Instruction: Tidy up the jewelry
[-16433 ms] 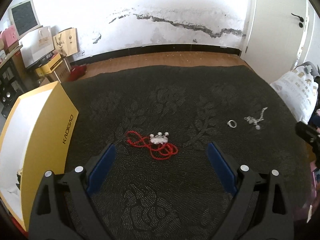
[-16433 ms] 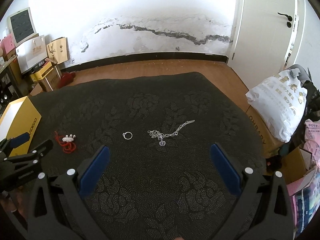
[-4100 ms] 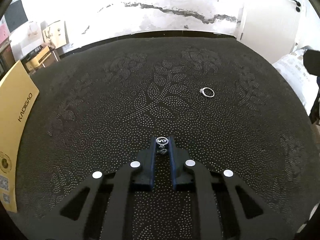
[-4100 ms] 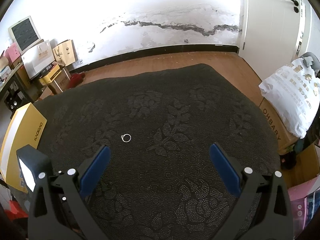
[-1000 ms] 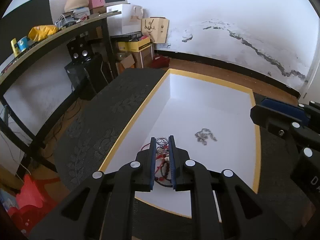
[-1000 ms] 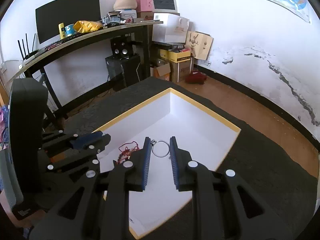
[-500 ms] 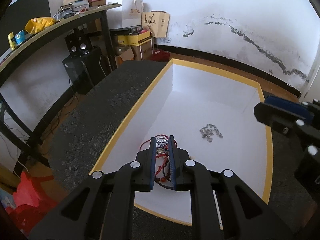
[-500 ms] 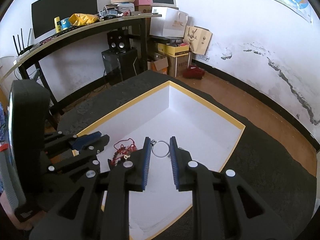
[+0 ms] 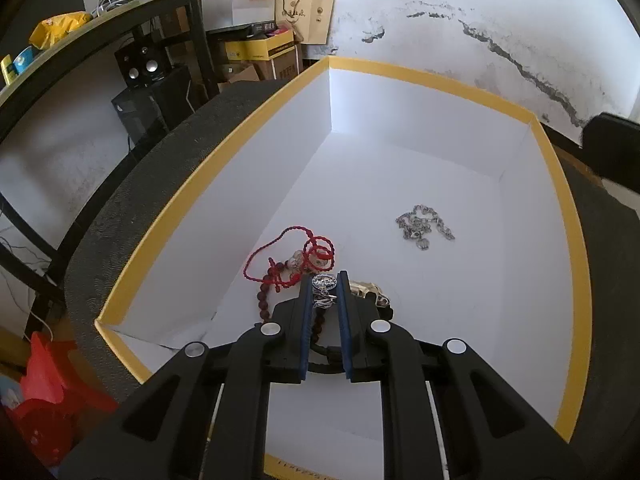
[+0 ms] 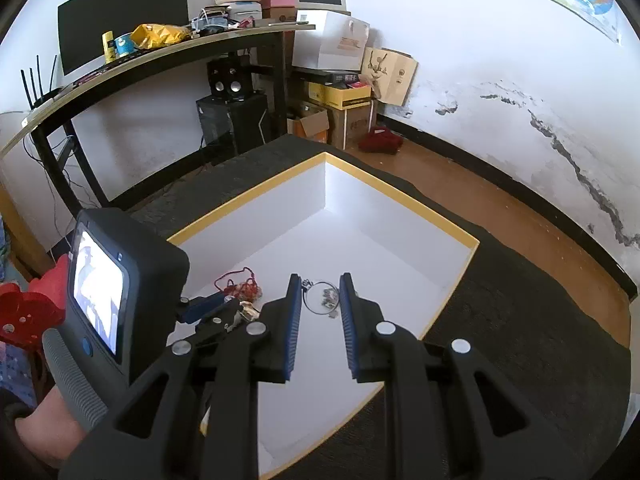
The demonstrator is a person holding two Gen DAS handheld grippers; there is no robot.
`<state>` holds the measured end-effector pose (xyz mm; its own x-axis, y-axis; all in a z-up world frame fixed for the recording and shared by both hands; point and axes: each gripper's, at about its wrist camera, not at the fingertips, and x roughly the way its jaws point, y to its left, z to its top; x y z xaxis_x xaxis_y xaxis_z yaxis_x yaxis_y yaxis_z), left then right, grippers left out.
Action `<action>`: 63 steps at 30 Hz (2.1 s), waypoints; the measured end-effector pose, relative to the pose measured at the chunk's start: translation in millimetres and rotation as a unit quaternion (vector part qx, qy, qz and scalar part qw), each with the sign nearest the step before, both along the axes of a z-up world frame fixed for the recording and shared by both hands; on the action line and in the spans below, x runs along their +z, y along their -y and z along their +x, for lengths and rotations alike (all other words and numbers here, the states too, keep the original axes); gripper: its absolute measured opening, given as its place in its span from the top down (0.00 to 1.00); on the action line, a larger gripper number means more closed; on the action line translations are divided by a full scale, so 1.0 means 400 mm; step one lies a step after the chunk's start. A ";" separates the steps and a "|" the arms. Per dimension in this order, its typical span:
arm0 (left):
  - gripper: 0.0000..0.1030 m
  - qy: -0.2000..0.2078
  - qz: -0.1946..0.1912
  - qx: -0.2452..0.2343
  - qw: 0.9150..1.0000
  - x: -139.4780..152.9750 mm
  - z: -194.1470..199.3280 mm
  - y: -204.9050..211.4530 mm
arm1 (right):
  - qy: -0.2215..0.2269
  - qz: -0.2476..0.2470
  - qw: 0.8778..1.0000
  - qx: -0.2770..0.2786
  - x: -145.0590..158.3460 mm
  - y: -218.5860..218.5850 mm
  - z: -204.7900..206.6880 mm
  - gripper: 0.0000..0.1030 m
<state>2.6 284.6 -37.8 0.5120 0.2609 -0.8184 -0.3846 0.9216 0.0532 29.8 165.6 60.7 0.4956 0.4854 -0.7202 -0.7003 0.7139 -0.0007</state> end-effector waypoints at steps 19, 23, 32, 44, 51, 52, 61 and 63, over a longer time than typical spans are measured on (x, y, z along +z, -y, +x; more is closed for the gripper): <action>0.22 0.021 -0.005 -0.006 1.000 0.001 0.001 0.018 | 0.002 -0.011 1.000 -0.013 -0.003 0.012 0.013 0.81; 0.20 0.033 -0.010 -0.004 0.999 0.017 -0.014 0.023 | -0.016 -0.014 1.000 -0.012 -0.027 -0.012 0.037 0.81; 0.19 0.039 -0.032 0.003 0.999 0.016 -0.029 0.007 | -0.052 -0.063 0.997 -0.010 -0.123 -0.107 0.136 0.81; 0.16 0.048 -0.039 0.002 0.998 0.019 -0.033 0.004 | -0.078 -0.097 0.992 -0.022 -0.200 -0.168 0.188 0.81; 0.16 0.051 -0.041 0.003 0.998 0.022 -0.033 0.004 | -0.071 -0.099 0.992 -0.027 -0.199 -0.169 0.193 0.70; 0.14 0.051 -0.040 0.003 0.998 0.023 -0.033 0.004 | -0.071 -0.099 0.992 -0.027 -0.201 -0.172 0.191 0.44; 0.11 0.057 -0.039 0.005 0.998 0.029 -0.031 0.010 | -0.047 -0.088 0.995 -0.030 -0.175 -0.160 0.168 0.06; 0.11 0.059 -0.038 0.002 0.998 0.033 -0.030 0.016 | -0.039 -0.082 0.996 -0.027 -0.161 -0.151 0.163 0.06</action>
